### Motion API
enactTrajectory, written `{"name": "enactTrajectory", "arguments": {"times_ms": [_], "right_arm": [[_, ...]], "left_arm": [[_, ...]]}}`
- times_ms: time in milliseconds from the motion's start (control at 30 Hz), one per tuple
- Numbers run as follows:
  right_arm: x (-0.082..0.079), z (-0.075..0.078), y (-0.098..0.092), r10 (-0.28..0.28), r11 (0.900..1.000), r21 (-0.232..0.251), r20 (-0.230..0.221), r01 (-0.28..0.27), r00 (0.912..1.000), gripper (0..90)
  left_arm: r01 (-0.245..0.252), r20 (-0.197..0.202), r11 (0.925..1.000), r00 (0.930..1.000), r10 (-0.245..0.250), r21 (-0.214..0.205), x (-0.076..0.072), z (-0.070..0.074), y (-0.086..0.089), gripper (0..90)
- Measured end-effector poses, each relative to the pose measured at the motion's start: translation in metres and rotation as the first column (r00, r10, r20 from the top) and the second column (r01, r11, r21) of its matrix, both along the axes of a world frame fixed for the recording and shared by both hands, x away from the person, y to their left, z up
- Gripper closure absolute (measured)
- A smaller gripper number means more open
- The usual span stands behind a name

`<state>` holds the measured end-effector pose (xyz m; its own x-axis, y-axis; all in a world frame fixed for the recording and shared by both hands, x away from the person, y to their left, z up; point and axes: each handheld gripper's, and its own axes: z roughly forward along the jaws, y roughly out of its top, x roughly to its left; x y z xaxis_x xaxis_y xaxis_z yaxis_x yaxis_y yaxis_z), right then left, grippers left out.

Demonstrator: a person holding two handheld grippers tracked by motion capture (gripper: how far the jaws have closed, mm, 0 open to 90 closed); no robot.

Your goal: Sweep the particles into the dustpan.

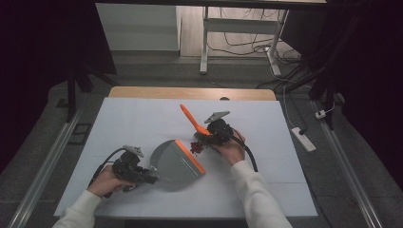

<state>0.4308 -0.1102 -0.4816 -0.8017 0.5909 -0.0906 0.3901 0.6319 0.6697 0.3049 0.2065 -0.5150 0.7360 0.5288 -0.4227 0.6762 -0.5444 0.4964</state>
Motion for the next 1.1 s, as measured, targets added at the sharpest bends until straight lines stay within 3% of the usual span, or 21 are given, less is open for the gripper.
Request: {"name": "enactTrajectory", "arguments": {"times_ms": [567,1100], "right_arm": [[-0.007,0.0,0.009,0.038,0.999,-0.022,0.005,-0.038,0.9993,70.2],[-0.014,-0.001,0.019,0.061,0.9981,-0.003,-0.015,-0.061,0.998,70.2]], "left_arm": [[0.0,0.004,0.9999,1.0,0.0,0.013,-0.001,0.0,-0.002,61.7],[-0.005,0.011,0.9995,0.9999,0.004,0.032,-0.002,0.002,-0.006,61.7]]}}
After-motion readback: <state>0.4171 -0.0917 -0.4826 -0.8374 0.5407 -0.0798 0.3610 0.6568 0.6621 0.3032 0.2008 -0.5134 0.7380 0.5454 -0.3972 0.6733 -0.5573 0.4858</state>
